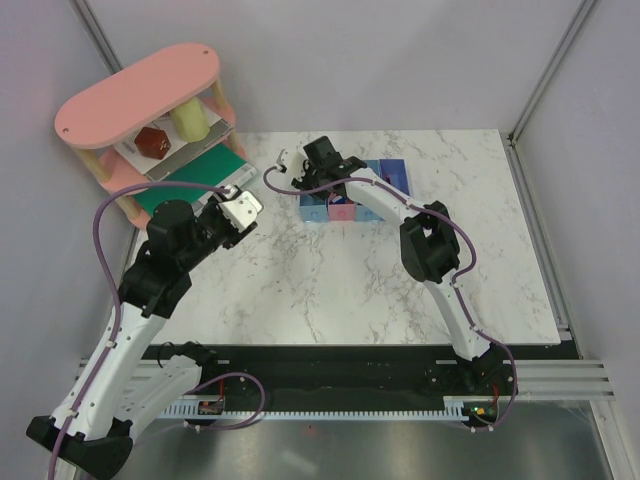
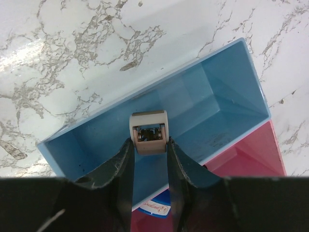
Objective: Sort the stationery into containers
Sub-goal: Place the stapler in the storage box, then reset both arms
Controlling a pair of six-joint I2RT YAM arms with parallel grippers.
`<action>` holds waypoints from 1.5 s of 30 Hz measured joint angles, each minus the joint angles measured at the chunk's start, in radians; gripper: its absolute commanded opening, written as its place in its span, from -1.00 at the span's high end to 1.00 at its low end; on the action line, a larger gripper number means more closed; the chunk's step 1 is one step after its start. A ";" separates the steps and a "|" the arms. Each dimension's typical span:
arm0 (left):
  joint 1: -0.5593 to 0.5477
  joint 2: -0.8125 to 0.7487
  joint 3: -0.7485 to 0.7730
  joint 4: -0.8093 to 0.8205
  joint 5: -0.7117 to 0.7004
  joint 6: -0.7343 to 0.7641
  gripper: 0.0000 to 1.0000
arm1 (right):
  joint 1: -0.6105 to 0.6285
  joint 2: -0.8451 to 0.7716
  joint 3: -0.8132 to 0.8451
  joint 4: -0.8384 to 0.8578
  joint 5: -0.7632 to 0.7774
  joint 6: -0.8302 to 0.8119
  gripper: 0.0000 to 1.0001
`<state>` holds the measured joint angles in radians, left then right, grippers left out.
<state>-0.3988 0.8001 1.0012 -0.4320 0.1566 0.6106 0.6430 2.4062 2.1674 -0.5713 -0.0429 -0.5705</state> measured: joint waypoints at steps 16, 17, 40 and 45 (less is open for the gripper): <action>0.002 0.000 -0.010 0.001 0.002 -0.007 -0.04 | -0.001 0.000 -0.002 0.020 -0.001 0.006 -0.19; 0.003 0.000 -0.010 0.001 0.002 -0.008 -0.04 | -0.001 0.000 -0.002 0.020 -0.001 0.006 -0.19; 0.010 0.314 0.178 -0.224 0.017 -0.142 -0.99 | -0.163 -0.861 -0.416 -0.032 0.040 0.104 -0.96; 0.065 0.360 0.228 -0.284 0.084 -0.243 -0.99 | -0.324 -1.008 -0.553 -0.147 0.036 0.121 -0.96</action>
<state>-0.3340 1.1606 1.2293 -0.7158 0.2409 0.3676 0.3187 1.3979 1.6142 -0.7181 -0.0067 -0.4496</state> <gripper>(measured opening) 0.993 0.982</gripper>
